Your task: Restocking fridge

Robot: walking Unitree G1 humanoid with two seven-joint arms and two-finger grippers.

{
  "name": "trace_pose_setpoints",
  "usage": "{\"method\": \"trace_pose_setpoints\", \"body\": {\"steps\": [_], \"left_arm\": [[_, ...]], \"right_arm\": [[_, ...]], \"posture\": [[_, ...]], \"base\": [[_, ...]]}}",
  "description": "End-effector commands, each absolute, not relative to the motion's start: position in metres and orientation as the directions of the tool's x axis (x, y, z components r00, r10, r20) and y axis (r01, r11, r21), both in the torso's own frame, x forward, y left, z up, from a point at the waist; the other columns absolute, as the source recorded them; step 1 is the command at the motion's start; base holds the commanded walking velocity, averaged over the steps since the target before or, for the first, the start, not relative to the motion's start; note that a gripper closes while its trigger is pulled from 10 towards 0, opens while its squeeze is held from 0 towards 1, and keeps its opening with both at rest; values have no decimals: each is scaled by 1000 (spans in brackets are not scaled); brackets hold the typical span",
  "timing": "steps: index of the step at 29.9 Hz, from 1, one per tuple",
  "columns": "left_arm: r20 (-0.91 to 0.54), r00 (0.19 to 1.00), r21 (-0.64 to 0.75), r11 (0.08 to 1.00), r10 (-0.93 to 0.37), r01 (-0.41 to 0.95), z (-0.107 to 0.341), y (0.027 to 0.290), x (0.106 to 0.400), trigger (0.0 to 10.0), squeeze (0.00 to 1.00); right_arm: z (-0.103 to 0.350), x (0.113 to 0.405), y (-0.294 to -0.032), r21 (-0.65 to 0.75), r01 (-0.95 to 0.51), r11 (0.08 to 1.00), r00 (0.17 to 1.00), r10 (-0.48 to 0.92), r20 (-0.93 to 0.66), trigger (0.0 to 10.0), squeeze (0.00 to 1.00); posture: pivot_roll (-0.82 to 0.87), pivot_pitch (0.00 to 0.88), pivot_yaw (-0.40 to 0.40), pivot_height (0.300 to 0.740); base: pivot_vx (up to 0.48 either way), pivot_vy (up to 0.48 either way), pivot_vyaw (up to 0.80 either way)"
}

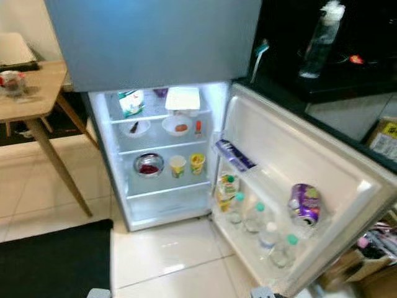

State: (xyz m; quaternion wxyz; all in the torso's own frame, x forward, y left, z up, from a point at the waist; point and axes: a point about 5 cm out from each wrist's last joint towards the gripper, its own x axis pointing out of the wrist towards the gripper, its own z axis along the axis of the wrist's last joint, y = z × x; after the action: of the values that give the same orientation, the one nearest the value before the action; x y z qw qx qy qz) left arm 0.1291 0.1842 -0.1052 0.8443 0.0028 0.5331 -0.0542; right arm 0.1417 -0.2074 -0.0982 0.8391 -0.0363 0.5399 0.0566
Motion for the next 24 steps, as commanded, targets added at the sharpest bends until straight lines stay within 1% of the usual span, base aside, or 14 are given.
{"method": "trace_pose_setpoints", "body": {"steps": [1,5,9,10,11,13,14,18,19,21,24], "left_arm": [[-917,387,-59,994,-92,96,-108,183,121,10000,0],[-919,384,-56,994,-88,94,-108,185,120,10000,0],[-928,366,-46,996,-73,81,-110,199,108,10000,0],[-928,366,-46,996,-73,81,-110,199,108,10000,0],[-934,352,-37,997,-61,73,-110,210,98,10000,0],[-936,348,-34,997,-56,70,-110,213,95,10000,0],[-939,342,-27,998,-44,53,-110,218,90,10000,0],[-940,338,-23,999,-37,45,-110,220,88,10000,0],[-940,338,-23,999,-37,45,-110,220,88,10000,0],[-940,338,-24,999,-39,48,-110,219,88,10000,0],[-940,338,-25,998,-40,50,-111,218,89,10000,0]], "right_arm": [[-98,140,-212,-10,-125,992,408,42,-912,10000,0],[-98,140,-212,-8,-124,992,410,43,-911,10000,0],[-98,139,-213,-8,-119,993,409,41,-912,10000,0],[-98,139,-213,-8,-119,993,409,41,-912,10000,0],[-98,138,-214,-11,-118,993,407,38,-913,10000,0],[-98,137,-215,-13,-117,993,406,36,-913,10000,0],[-96,140,-221,-51,-89,995,427,-8,-904,10000,0],[-90,148,-238,-112,12,994,466,-105,-879,10000,0],[-90,148,-238,-112,12,994,466,-105,-879,10000,0],[-84,154,-250,-164,40,986,485,-162,-860,10000,0],[-81,158,-256,-186,59,981,497,-190,-847,10000,0]], "posture": [[-80,0,-11,740],[-80,0,-11,740],[-81,0,-10,740],[-81,0,-10,740],[-81,0,-10,740],[-81,0,-10,740],[-84,0,-7,740],[-84,0,-5,740],[-84,0,-5,740],[-84,0,-4,740],[-84,0,-4,740]], "base": [[0,-480,0],[0,-480,0],[0,-480,0],[0,-480,0],[0,0,0],[0,0,0],[0,0,0],[0,0,0],[0,0,0],[0,0,0],[0,0,0]]}}
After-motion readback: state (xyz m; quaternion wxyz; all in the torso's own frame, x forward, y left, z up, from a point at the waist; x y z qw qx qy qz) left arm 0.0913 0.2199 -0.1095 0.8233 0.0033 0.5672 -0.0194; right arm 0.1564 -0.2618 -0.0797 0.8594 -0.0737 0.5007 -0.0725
